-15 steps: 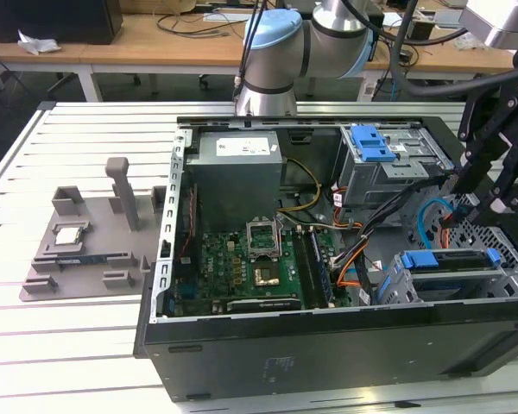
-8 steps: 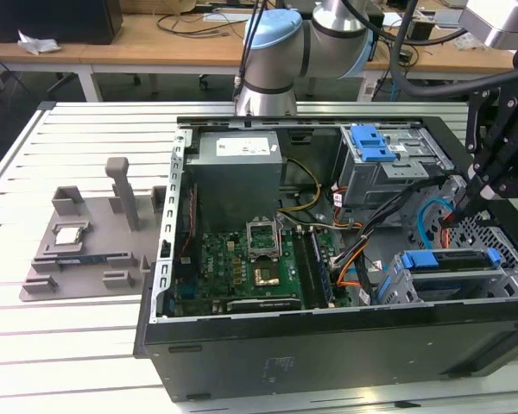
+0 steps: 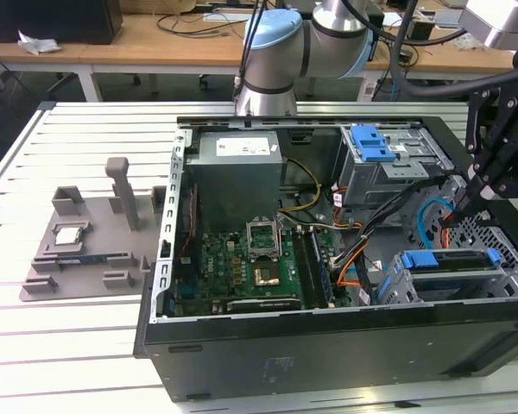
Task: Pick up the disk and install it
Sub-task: 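Insert the first disk wire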
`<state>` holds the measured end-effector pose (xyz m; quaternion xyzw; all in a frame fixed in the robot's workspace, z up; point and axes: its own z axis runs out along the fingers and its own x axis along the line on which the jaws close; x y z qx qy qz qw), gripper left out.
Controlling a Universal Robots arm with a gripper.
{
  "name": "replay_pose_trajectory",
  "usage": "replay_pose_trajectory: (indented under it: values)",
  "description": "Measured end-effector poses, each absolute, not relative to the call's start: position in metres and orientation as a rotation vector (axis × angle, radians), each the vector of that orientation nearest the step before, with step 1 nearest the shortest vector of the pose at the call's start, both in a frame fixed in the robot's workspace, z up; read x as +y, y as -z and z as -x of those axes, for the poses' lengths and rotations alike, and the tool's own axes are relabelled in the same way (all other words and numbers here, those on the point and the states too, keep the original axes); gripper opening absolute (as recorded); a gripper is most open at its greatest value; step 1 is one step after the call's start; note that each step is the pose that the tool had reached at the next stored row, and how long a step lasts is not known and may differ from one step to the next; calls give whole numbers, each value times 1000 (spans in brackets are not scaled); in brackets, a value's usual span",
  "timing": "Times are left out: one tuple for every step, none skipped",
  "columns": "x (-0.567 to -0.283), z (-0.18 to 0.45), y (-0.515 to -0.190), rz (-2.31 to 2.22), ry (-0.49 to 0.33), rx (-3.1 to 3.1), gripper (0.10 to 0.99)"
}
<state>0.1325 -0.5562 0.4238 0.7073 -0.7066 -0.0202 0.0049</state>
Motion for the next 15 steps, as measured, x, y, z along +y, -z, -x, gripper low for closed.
replay_pose_trajectory:
  values:
    - [-556,-132,-424,-2215,63,-2213,106]
    - [-556,-133,-423,-2215,63,-2213,106]
    - [-551,-143,-421,-2215,65,-2212,106]
    - [-545,-149,-419,-2214,66,-2212,106]
    - [-542,-152,-417,-2214,67,-2211,106]
    - [-540,-154,-416,-2214,67,-2211,106]
    - [-534,-160,-412,-2213,68,-2211,106]
    - [-530,-164,-410,-2213,68,-2211,106]
    - [-528,-167,-408,-2213,68,-2211,106]
    - [-523,-172,-404,-2213,69,-2210,106]
    - [-512,-183,-398,-2212,69,-2210,106]
    - [-507,-190,-393,-2212,70,-2210,106]
    - [-506,-191,-392,-2212,70,-2210,106]
    - [-504,-193,-390,-2212,70,-2209,106]
    - [-503,-194,-387,-2212,70,-2209,106]
